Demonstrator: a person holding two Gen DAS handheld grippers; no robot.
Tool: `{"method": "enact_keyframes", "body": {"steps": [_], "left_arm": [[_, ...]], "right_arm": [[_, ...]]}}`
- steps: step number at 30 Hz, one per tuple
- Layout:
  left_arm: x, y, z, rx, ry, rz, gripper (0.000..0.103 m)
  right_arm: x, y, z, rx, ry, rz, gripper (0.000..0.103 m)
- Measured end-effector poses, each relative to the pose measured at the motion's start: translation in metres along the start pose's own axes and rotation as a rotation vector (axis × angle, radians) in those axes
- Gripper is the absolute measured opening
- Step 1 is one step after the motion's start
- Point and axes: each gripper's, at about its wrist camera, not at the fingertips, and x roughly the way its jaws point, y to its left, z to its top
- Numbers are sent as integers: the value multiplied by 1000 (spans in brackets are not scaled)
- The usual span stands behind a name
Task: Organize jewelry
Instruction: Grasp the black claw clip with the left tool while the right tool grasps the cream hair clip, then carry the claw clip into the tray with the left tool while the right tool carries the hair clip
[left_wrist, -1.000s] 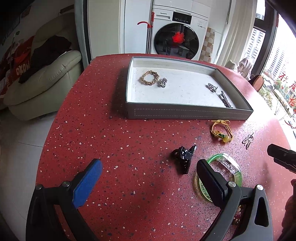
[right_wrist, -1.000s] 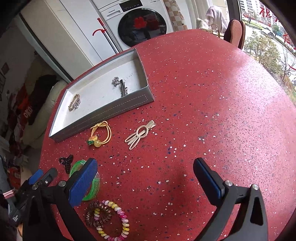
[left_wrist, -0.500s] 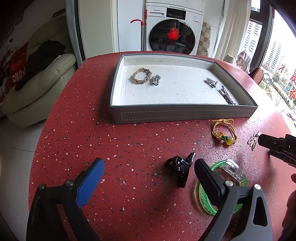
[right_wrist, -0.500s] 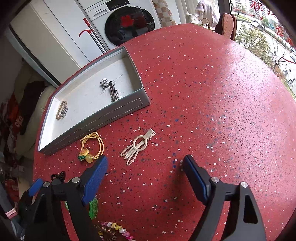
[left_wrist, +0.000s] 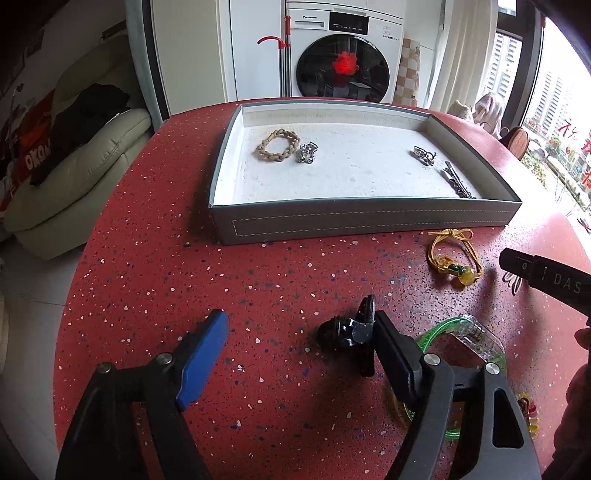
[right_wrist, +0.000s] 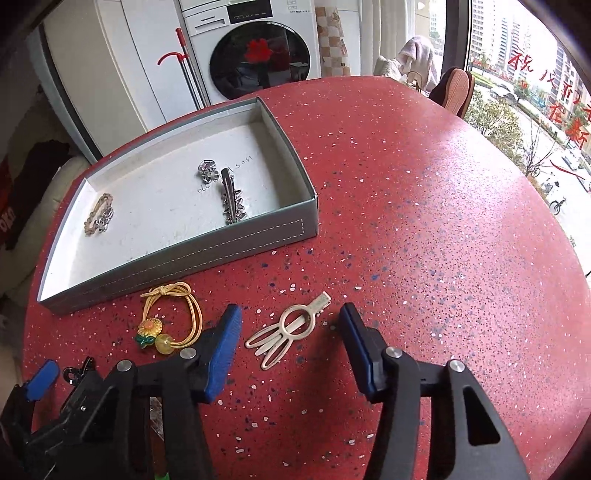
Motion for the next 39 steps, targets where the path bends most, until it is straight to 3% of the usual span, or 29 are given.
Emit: {"method": "enact_keyframes", "body": {"steps": [4, 6, 7, 9, 21, 31, 39], "left_arm": [[-1, -3, 1, 15, -8, -8, 74], [-2, -4, 1, 25, -12, -14, 68], [-2, -6, 1, 32, -16, -17, 59], [-3, -7, 2, 46, -20, -23, 47], [-17, -3, 2, 49, -29, -124, 42], [-36, 14, 7, -6, -38, -163, 42], [-49, 17, 39, -11, -90, -162, 42]], "right_arm": [[1, 6, -2, -62, -20, -26, 41], [1, 9, -2, -94, -30, -29, 25], [1, 9, -3, -105, -30, -22, 21], [1, 9, -4, -123, -33, -16, 21], [-20, -13, -11, -102, -27, 202, 21], [-41, -28, -7, -63, -35, 287, 21], [-52, -30, 18, -46, -56, 336, 21]]}}
